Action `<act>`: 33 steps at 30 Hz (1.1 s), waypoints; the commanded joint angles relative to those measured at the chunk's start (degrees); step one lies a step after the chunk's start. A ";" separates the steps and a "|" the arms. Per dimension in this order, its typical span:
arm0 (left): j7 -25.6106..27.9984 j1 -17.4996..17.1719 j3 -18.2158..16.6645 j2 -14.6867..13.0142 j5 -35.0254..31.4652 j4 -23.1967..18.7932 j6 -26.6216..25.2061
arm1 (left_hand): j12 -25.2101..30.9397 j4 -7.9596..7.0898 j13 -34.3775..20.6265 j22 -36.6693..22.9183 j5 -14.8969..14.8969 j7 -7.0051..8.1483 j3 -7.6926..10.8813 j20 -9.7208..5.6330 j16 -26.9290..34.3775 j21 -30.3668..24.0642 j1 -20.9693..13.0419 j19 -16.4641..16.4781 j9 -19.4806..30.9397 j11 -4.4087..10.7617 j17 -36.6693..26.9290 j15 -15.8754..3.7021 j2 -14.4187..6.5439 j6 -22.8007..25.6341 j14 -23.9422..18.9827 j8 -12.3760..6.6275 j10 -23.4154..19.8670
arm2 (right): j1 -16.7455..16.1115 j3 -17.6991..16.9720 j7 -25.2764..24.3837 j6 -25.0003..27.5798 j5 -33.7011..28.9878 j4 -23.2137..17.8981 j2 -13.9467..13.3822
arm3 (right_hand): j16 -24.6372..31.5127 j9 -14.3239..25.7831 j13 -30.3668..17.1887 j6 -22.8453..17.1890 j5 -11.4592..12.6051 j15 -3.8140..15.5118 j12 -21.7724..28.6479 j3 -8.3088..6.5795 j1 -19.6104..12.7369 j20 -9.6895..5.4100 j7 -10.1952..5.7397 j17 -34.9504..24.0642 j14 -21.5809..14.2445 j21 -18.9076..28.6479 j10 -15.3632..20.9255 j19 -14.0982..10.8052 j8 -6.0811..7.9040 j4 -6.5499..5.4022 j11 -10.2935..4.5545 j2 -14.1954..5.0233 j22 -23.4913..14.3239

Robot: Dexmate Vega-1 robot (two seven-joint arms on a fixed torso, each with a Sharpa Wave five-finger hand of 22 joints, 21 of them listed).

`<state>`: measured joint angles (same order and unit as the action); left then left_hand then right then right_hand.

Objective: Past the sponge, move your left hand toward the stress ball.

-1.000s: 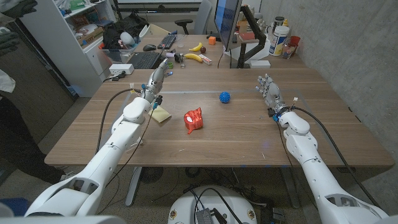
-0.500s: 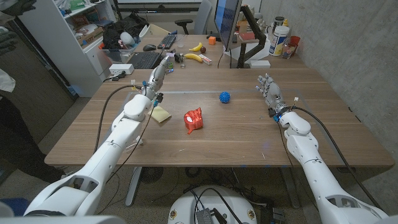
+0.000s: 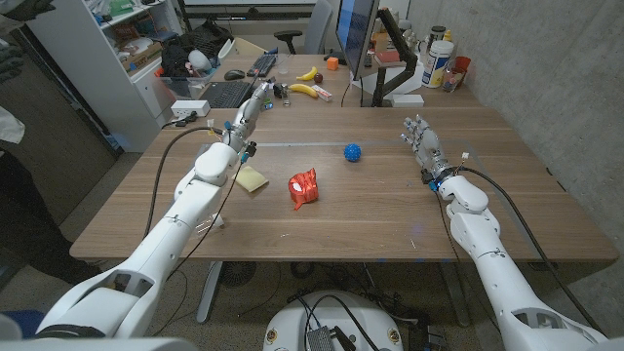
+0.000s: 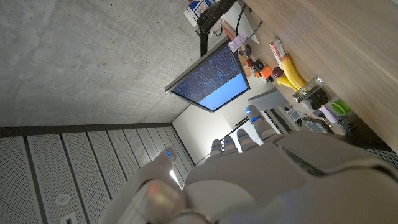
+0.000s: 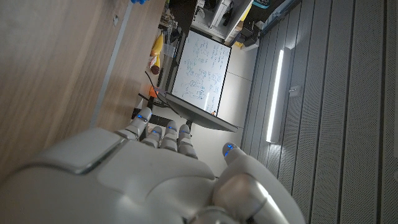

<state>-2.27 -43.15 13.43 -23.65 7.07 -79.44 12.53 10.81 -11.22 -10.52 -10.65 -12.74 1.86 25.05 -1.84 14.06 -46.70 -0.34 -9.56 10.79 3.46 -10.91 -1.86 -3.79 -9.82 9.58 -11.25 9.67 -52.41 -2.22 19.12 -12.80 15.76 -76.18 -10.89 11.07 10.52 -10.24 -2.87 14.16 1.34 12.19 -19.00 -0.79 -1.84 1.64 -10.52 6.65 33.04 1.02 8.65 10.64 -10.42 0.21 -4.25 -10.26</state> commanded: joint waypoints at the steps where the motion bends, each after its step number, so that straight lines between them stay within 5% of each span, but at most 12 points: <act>1: 0.01 1.91 0.92 -0.25 -2.49 0.01 -0.30 | 0.09 0.13 -0.13 -0.11 -0.30 0.42 0.52 -2.15 0.24 -0.06 -0.23 -8.18 0.19 -0.34 -0.20 -0.42 -6.66 -5.75 7.37 -0.22 6.86 | -0.44 0.08 0.59 -1.03 0.35 -0.60 -0.13 | 0.25 0.16 -0.33 -0.56 0.02 -0.21 0.16 -0.53 -0.01 -3.73 -0.19 -0.31 0.03 -0.07 0.71 -0.14 0.51 0.13 0.09 -6.05 -0.18; 33: -0.53 6.02 3.53 0.04 -7.67 0.59 -1.02 | 0.11 0.15 -0.12 -0.01 -0.33 0.78 0.60 -1.87 0.37 0.11 -0.29 -7.78 0.21 -0.24 -0.16 -0.48 -6.60 -5.34 6.98 -0.10 6.38 | -1.07 0.54 2.29 -3.82 1.61 -1.25 -0.95 | 0.28 0.16 -0.33 -0.74 -0.09 -0.14 0.15 -0.63 -0.08 -3.65 -0.20 -0.30 -0.08 -0.40 0.92 -0.23 0.51 0.22 0.10 -6.03 -0.18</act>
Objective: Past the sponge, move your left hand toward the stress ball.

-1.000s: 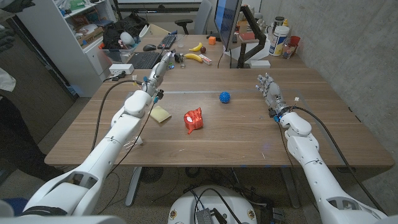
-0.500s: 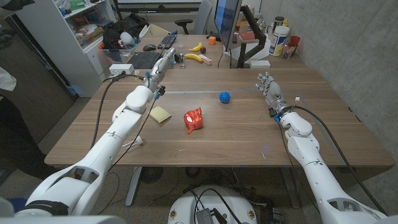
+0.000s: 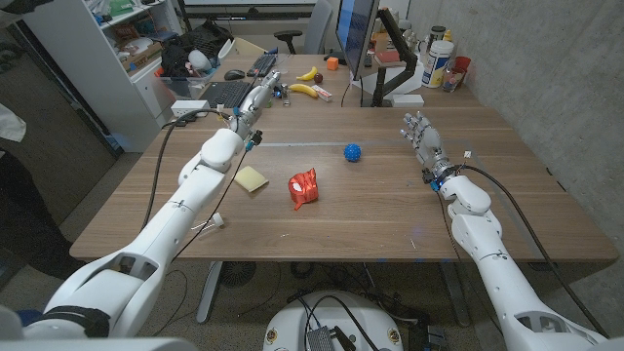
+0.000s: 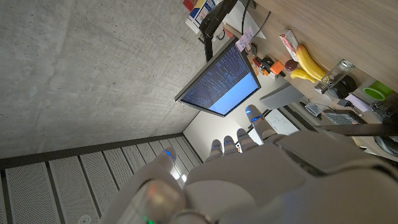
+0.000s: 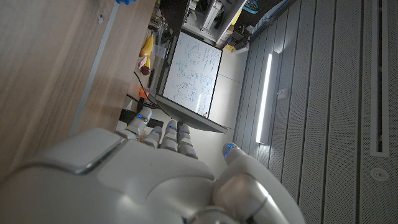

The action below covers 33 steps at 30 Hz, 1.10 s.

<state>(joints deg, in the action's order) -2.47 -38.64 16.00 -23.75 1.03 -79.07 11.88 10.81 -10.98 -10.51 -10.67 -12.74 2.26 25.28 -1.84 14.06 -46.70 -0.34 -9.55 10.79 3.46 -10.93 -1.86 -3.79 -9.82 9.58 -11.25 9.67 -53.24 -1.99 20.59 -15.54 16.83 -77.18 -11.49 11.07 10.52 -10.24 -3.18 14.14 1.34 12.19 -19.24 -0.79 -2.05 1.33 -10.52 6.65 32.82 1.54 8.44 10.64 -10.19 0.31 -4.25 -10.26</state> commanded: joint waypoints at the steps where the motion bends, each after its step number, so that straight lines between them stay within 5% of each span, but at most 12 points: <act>1: -0.34 1.60 1.01 0.20 -1.69 0.23 -0.38 | 0.12 -0.08 -0.13 0.00 -0.33 0.33 0.36 -1.82 0.36 0.13 -0.30 -7.79 0.22 -0.28 -0.14 -0.45 -6.60 -5.30 7.00 -0.11 6.34 | -0.24 0.34 0.82 -1.14 0.57 -0.28 -0.36 | 0.29 0.16 -0.33 -0.43 -0.07 -0.15 0.15 -0.40 -0.07 -3.45 0.07 -0.30 -0.07 -0.18 0.41 -0.02 0.51 -0.02 -0.01 -6.03 -0.19; 33: -2.17 6.52 4.27 1.72 -4.90 3.53 0.74 | 0.12 -0.06 -0.12 0.03 -0.36 0.59 0.40 -1.67 0.35 0.35 -0.33 -7.65 0.22 -0.23 -0.11 -0.45 -6.54 -4.67 6.85 -0.17 6.01 | -0.13 0.82 1.71 -2.92 1.69 -0.28 -1.08 | 0.28 0.16 -0.33 -0.59 -0.17 -0.19 0.11 -0.45 -0.14 -3.38 0.04 -0.28 -0.07 -0.56 0.53 0.00 0.50 0.08 -0.03 -6.01 -0.20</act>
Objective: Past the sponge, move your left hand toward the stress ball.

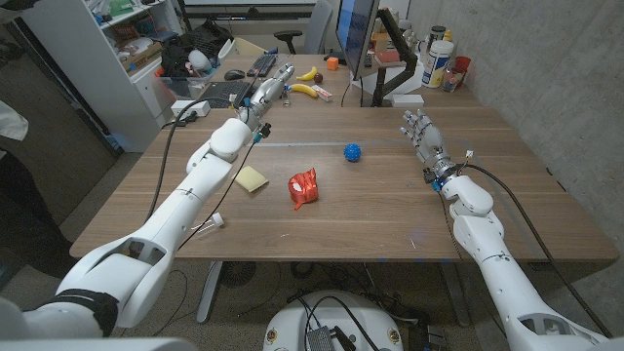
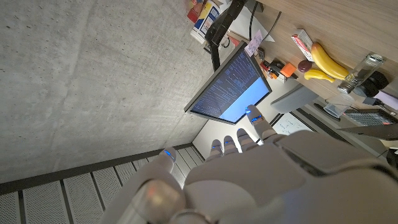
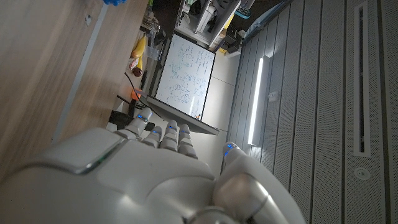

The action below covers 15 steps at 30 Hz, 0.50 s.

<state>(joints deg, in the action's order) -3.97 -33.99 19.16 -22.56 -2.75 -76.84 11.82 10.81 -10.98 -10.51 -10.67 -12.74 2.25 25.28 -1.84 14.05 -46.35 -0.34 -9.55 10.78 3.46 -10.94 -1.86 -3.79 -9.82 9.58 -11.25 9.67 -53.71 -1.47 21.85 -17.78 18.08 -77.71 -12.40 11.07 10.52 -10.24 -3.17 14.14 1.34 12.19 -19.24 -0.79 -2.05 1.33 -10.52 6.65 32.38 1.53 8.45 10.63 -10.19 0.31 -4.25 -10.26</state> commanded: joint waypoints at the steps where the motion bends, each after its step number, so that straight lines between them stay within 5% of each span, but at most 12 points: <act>1: -0.60 1.98 1.22 0.50 -1.37 1.36 0.87 | 0.13 -0.05 -0.13 0.04 -0.36 0.57 0.40 -1.67 0.34 0.01 -0.33 -7.64 0.23 -0.22 -0.09 -0.44 -6.54 -4.63 6.86 -0.17 5.98 | 0.37 0.32 0.44 -0.72 0.45 0.28 -0.19 | 0.28 0.16 -0.33 -0.59 -0.17 -0.19 0.11 -0.45 -0.14 -3.38 0.03 -0.29 -0.07 -0.13 0.54 0.00 0.50 0.08 0.00 -6.00 -0.20; 15: -0.37 3.55 2.59 0.22 -4.57 2.01 1.64 | 0.08 -0.05 -0.12 0.05 -0.38 0.61 0.41 -1.64 0.30 0.11 -0.35 -7.58 0.23 -0.20 -0.08 -0.43 -6.51 -4.29 6.85 -0.20 6.03 | 1.22 0.87 0.86 -2.04 0.89 1.53 -0.19 | 0.29 0.16 -0.33 -0.70 -0.24 -0.16 0.08 -0.44 -0.11 -3.36 0.12 -0.30 -0.05 -0.33 0.60 -0.01 0.51 0.07 0.01 -5.99 -0.21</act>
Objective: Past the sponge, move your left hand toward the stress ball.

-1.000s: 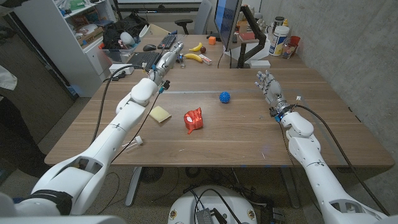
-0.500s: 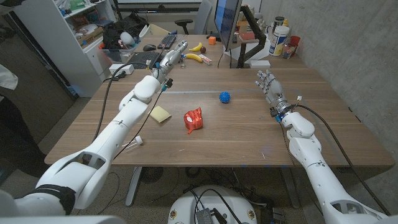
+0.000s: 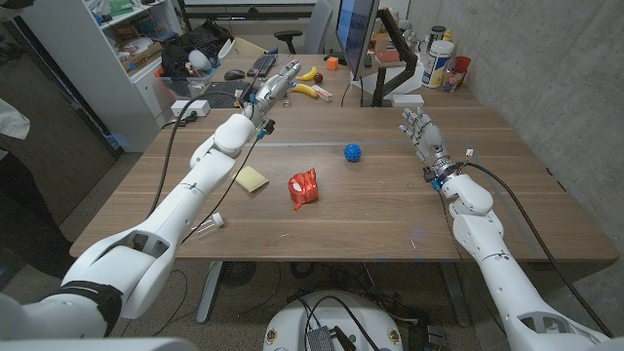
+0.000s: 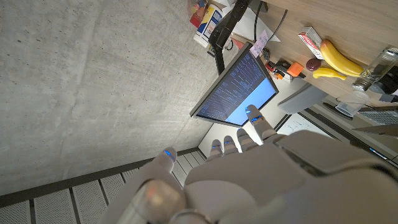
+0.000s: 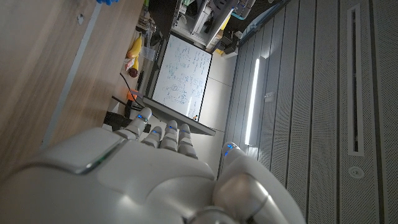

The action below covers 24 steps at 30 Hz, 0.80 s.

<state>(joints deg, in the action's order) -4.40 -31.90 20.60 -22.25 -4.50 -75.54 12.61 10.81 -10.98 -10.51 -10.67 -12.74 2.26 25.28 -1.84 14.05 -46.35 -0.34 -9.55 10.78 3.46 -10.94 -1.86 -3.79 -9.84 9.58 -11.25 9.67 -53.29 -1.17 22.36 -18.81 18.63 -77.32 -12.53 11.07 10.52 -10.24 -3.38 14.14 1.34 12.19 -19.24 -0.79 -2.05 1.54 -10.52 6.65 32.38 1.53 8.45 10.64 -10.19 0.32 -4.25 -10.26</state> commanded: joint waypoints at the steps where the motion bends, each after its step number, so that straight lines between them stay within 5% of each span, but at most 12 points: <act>1: 0.00 1.59 1.20 -0.06 -2.91 0.79 0.92 | 0.08 -0.04 -0.13 0.05 -0.38 0.58 0.41 -1.60 0.31 0.11 -0.35 -7.57 0.23 -0.25 -0.08 -0.47 -6.51 -4.26 6.83 -0.20 6.00 | 0.85 0.62 0.35 -1.11 0.32 1.18 -0.08 | 0.29 0.16 -0.33 -0.48 -0.24 -0.15 0.09 -0.44 -0.12 -3.36 -0.11 -0.30 -0.06 -0.34 0.61 -0.01 0.50 0.07 -0.02 -5.99 -0.20; 24: -0.89 5.76 3.38 0.42 -6.43 4.18 2.06 | 0.21 -0.04 -0.12 0.05 -0.41 0.88 0.45 -1.07 0.38 0.28 -0.37 -7.41 0.23 0.08 -0.04 -0.51 -6.51 -3.47 6.35 -0.30 5.49 | 1.53 1.43 -0.29 -2.74 0.35 2.11 -0.66 | 0.30 0.16 -0.33 -0.64 -0.32 -0.09 0.09 -0.48 -0.17 -3.32 -0.11 -0.28 -0.12 -0.61 0.79 -0.08 0.50 0.12 -0.01 -5.99 -0.21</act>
<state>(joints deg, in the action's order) -4.90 -28.63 22.63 -22.10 -9.14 -73.48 14.10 10.81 -10.98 -10.51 -10.67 -12.94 2.79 25.28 -1.84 14.05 -46.35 -0.34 -9.55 10.78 3.46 -10.95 -1.86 -3.79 -9.72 9.58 -11.25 9.67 -52.06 -0.04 22.67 -20.86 18.99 -75.70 -12.94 11.07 10.52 -10.24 -3.38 14.14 1.34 12.19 -19.24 -0.79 -2.05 1.54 -10.52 6.65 31.94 1.53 8.45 10.63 -10.19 0.32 -4.25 -10.26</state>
